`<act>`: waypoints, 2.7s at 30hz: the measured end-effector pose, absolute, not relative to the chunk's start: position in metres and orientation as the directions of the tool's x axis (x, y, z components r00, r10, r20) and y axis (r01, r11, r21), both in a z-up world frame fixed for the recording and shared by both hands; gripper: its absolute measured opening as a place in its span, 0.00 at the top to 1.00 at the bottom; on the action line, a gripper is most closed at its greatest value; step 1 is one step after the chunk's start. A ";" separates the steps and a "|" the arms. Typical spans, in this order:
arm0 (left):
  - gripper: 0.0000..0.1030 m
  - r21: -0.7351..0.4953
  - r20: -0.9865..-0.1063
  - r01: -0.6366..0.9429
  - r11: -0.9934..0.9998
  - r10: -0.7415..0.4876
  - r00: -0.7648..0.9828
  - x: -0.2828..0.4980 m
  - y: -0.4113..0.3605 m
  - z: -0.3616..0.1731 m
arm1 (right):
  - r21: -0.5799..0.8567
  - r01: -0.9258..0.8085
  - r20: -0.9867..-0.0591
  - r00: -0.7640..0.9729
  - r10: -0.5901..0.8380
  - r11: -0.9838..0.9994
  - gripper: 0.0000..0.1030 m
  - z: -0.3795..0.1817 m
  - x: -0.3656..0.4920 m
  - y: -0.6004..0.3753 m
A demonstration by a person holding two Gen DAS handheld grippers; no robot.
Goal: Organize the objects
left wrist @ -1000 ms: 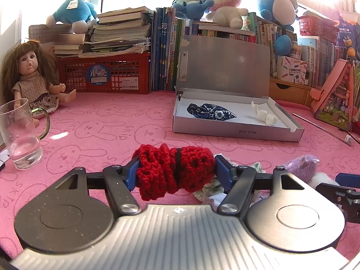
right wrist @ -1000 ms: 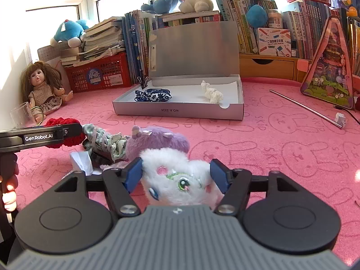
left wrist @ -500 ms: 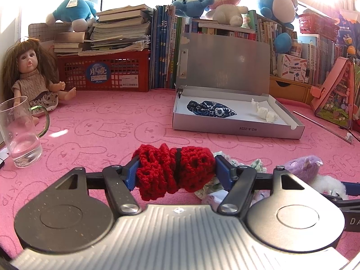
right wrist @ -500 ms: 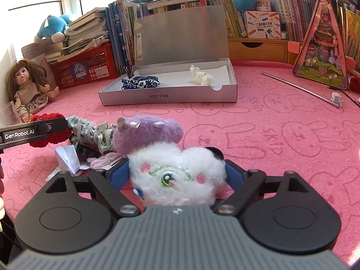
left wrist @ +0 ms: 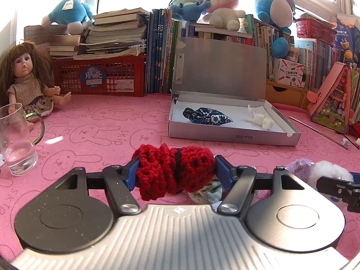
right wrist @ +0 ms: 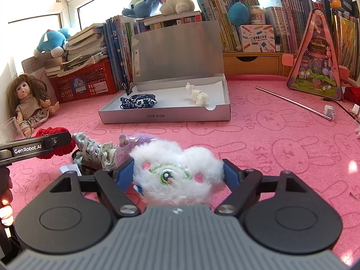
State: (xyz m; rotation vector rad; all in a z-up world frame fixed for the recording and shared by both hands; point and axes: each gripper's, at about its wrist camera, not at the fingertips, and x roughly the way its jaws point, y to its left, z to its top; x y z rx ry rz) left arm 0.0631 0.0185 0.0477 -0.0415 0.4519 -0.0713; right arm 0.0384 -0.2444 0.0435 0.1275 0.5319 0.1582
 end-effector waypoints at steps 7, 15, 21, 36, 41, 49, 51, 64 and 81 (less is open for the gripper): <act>0.30 -0.056 -0.391 0.085 0.995 -0.100 0.915 0.076 0.019 0.068 | 0.172 -0.106 -0.450 0.876 0.174 0.979 0.22 0.067 0.051 -0.259; 0.30 -0.088 -0.372 0.127 0.988 -0.151 0.916 0.105 0.020 0.090 | 0.170 -0.123 -0.417 0.890 0.184 0.978 0.22 0.093 0.080 -0.267; 0.30 -0.098 -0.378 0.127 0.987 -0.155 0.913 0.140 0.021 0.104 | 0.145 -0.142 -0.416 0.889 0.190 0.979 0.22 0.109 0.110 -0.267; 0.30 -0.167 -0.468 0.154 0.974 -0.215 0.857 0.230 0.008 0.097 | 0.194 -0.094 -0.450 0.876 0.174 0.977 0.22 0.105 0.189 -0.281; 0.30 -0.142 -0.491 0.130 0.981 -0.184 0.851 0.259 0.001 0.098 | 0.162 -0.075 -0.477 0.867 0.145 0.984 0.22 0.099 0.215 -0.276; 0.30 -0.095 -0.518 0.097 0.991 -0.132 0.845 0.313 -0.009 0.093 | 0.214 -0.053 -0.520 0.839 0.160 0.975 0.22 0.095 0.268 -0.282; 0.30 -0.083 -0.526 0.091 0.992 -0.121 0.842 0.328 -0.009 0.091 | 0.225 -0.042 -0.523 0.837 0.157 0.974 0.22 0.095 0.281 -0.284; 0.30 -0.055 -0.580 0.088 0.995 -0.104 0.808 0.397 -0.019 0.061 | 0.200 -0.015 -0.590 0.797 0.132 0.980 0.22 0.066 0.347 -0.281; 0.14 -0.010 -0.533 0.166 0.986 -0.145 0.833 0.404 -0.031 0.054 | 0.200 -0.006 -0.588 0.799 0.125 0.980 0.15 0.047 0.367 -0.284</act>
